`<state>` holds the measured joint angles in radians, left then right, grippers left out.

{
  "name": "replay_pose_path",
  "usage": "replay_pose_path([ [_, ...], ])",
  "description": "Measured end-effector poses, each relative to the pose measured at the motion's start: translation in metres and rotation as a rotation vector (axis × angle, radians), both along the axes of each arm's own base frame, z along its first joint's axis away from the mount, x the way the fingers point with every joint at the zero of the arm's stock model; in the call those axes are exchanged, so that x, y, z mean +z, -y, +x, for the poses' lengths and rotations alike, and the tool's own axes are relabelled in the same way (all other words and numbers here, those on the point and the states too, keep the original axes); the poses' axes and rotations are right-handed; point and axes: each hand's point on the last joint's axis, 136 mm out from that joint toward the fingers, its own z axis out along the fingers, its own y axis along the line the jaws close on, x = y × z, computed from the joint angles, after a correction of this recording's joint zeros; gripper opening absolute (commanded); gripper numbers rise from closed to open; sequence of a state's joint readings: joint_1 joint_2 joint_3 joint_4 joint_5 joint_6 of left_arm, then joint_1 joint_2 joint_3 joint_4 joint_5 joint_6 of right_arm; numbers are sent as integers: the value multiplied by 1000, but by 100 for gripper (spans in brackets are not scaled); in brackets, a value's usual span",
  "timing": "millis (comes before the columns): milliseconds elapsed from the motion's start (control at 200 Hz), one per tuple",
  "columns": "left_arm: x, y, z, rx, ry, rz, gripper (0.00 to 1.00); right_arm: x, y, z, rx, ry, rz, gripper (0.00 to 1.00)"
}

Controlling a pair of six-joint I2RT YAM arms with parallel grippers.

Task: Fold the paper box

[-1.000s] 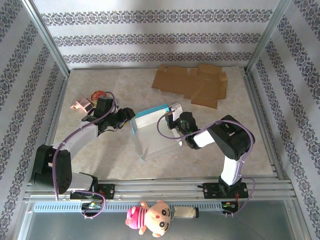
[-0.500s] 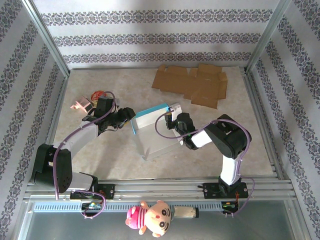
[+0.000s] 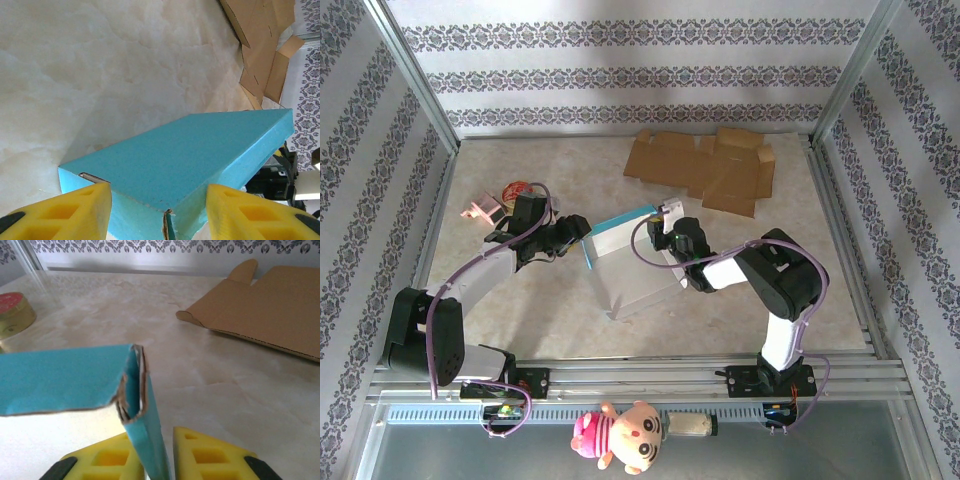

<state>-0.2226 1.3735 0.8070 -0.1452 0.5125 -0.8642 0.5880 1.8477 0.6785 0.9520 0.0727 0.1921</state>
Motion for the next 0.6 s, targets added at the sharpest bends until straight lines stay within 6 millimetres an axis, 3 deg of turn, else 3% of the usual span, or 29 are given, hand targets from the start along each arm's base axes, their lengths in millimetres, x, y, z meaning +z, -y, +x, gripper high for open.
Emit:
replay_pose_path([
  [175, 0, 0, 0, 0, 1, -1, 52, 1, -4, 2, 27, -18, 10, 0],
  [320, 0, 0, 0, 0, 2, 0, 53, 2, -6, 2, 36, -30, 17, 0],
  [490, 1, -4, -2, 3, 8, 23, 79, 2, -7, 2, 40, -36, 10, 0],
  [600, 11, -10, -6, 16, 40, 53, 86, 13, -4, -3, 67, -30, -5, 0],
])
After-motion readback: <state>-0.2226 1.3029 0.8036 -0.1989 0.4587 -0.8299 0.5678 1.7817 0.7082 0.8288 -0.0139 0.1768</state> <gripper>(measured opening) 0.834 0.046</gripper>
